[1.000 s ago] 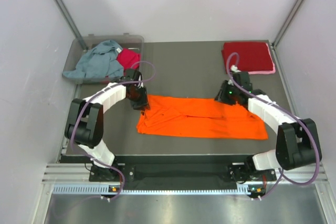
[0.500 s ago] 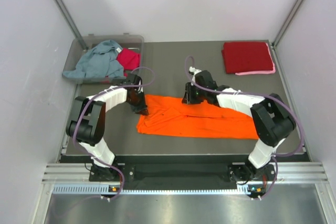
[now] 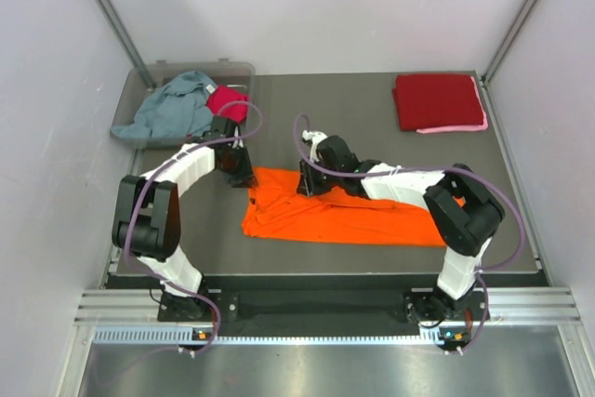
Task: Fold and stack the t-shirts
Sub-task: Fold the tshirt
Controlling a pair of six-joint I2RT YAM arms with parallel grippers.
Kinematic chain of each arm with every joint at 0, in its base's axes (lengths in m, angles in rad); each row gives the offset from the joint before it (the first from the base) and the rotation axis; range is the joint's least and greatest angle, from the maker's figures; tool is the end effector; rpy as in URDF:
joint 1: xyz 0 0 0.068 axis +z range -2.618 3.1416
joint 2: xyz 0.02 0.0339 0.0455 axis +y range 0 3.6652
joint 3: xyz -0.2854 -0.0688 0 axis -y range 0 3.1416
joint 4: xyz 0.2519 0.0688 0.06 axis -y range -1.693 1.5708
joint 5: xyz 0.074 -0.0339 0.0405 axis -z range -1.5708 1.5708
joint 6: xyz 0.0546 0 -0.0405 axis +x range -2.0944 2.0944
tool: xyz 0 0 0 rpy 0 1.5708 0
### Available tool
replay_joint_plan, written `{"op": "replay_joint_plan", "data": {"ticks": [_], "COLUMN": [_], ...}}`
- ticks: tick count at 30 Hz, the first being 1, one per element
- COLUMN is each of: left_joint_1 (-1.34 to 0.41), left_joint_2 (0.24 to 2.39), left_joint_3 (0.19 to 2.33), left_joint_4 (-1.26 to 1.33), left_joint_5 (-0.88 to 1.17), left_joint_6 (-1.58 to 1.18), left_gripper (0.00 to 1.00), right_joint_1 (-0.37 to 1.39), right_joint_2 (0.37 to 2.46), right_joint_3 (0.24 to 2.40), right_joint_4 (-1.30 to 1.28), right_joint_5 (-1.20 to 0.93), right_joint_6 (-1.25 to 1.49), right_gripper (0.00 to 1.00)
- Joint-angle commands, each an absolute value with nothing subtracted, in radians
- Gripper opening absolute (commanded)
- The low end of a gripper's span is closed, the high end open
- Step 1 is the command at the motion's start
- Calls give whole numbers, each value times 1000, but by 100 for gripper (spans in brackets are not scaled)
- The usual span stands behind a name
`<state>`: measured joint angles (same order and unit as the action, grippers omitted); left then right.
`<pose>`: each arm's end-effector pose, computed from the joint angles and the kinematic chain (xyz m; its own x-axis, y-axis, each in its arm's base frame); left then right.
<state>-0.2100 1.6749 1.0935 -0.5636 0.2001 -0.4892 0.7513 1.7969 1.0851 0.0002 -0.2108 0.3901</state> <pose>0.3359 -0.0827 0.1930 -0.9200 -0.2748 -0.2795 -0.1673 0.9202 -0.3539 0.2921 0.2885 0.1893 -0.7393 -0.1817 -0.6485 -0.5429 0.7304 0.4144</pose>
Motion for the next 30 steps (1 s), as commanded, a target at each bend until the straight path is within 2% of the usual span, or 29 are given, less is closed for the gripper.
{"op": "replay_joint_plan", "data": {"ticks": [1, 4, 10, 21, 30], "left_joint_1": [-161, -127, -92, -86, -86], "left_joint_2": [1684, 1703, 1732, 1828, 1822], "left_joint_3": [1115, 1121, 1134, 1183, 1181], "left_joint_4": [-534, -514, -474, -430, -439], "left_joint_5": [294, 350, 333, 328, 273], "left_joint_6": [-492, -494, -506, -535, -522], "left_gripper": [29, 29, 24, 0, 0], "right_joint_1": [842, 922, 1057, 1212, 1253], "right_joint_2": [1727, 1723, 1732, 1845, 1945], "right_joint_3": [1060, 1062, 1092, 1169, 1256], "right_joint_4": [106, 138, 179, 181, 134], "right_joint_5": [-77, 20, 181, 294, 339], "right_joint_6": [364, 293, 241, 143, 127], "right_gripper": [33, 35, 39, 43, 44]}}
